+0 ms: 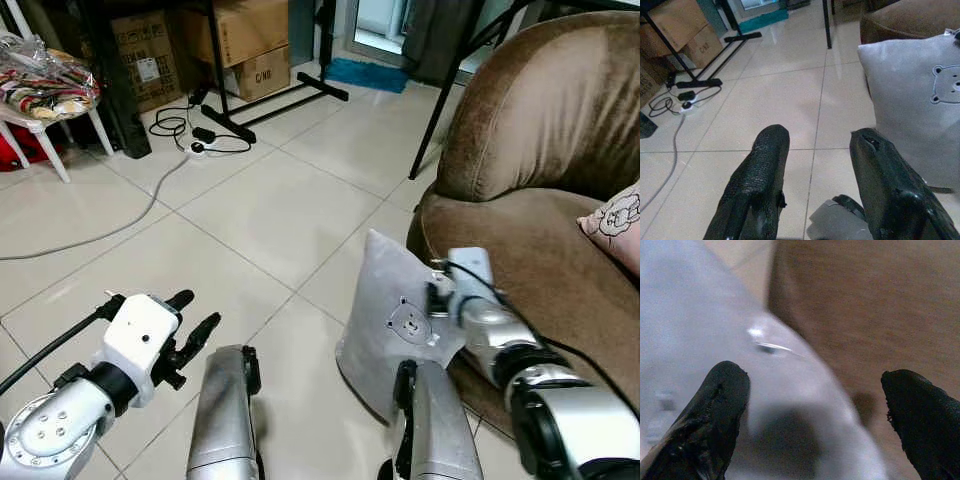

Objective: Move the pillow to the sofa from floor

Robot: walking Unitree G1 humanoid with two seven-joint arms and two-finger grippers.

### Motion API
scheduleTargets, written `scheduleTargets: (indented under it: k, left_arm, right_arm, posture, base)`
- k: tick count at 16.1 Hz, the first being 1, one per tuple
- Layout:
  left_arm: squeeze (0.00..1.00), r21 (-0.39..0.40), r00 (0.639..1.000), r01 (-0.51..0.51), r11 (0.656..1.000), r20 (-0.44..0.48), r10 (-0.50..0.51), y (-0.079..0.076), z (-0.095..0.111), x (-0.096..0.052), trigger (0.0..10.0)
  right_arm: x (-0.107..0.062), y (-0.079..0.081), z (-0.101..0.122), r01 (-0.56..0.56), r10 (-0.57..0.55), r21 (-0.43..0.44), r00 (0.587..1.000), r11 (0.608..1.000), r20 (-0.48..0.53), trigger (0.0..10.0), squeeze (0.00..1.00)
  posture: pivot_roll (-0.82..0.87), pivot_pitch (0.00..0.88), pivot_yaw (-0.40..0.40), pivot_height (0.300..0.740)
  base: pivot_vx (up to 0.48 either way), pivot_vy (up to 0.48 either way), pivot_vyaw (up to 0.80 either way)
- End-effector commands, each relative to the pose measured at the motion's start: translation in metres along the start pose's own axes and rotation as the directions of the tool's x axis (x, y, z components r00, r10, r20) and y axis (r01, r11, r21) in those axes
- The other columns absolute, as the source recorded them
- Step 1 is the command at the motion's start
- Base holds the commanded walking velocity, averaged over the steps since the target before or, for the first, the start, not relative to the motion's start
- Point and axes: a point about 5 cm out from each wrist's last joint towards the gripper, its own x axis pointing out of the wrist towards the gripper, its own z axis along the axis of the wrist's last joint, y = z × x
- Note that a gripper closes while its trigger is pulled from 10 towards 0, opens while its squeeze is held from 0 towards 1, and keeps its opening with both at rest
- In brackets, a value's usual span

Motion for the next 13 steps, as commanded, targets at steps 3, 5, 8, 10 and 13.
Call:
scheduleTargets:
  k: [3, 5, 8, 10, 13]
  left_arm:
    - [0.00, 0.016, 1.000, 0.022, 1.000, -0.011, -0.022, 0.003, 0.007, -0.010, 10.0]
    - [0.00, -0.003, 0.993, 0.115, 0.993, -0.028, -0.115, -0.001, 0.011, -0.017, 10.0]
    - [0.00, -0.029, 0.984, 0.170, 0.985, -0.038, -0.172, -0.006, 0.013, -0.021, 10.0]
    - [0.00, -0.046, 0.975, 0.216, 0.975, -0.049, -0.218, -0.012, 0.014, -0.023, 10.0]
    - [0.00, -0.058, 0.966, 0.247, 0.967, -0.066, -0.251, -0.014, 0.014, -0.025, 10.0]
  right_arm:
    - [0.000, -0.012, -0.004, 0.058, -0.058, -0.013, 0.998, 0.998, -0.018, 10.0, 0.00]
    - [-0.001, 0.003, -0.019, -0.073, 0.075, 0.025, 0.993, 0.997, -0.092, 10.0, 0.00]
    - [-0.004, 0.019, -0.028, -0.171, 0.179, 0.074, 0.977, 0.982, -0.114, 10.0, 0.00]
    - [-0.006, 0.028, -0.033, -0.210, 0.221, 0.096, 0.968, 0.973, -0.122, 10.0, 0.00]
    - [-0.008, 0.035, -0.038, -0.253, 0.253, 0.014, 0.959, 0.967, -0.131, 2.0, 0.00]
  posture:
    - [0.24, 0.064, -0.008, 0.465]
    - [0.25, 0.092, -0.011, 0.465]
    - [0.25, 0.094, -0.006, 0.465]
    - [0.25, 0.098, 0.000, 0.465]
    - [0.25, 0.104, 0.008, 0.465]
  base:
    - [0.000, 0.000, 0.00]
    - [0.000, 0.000, 0.00]
    - [0.000, 0.000, 0.00]
    - [0.000, 0.000, 0.00]
    - [0.000, 0.000, 0.00]
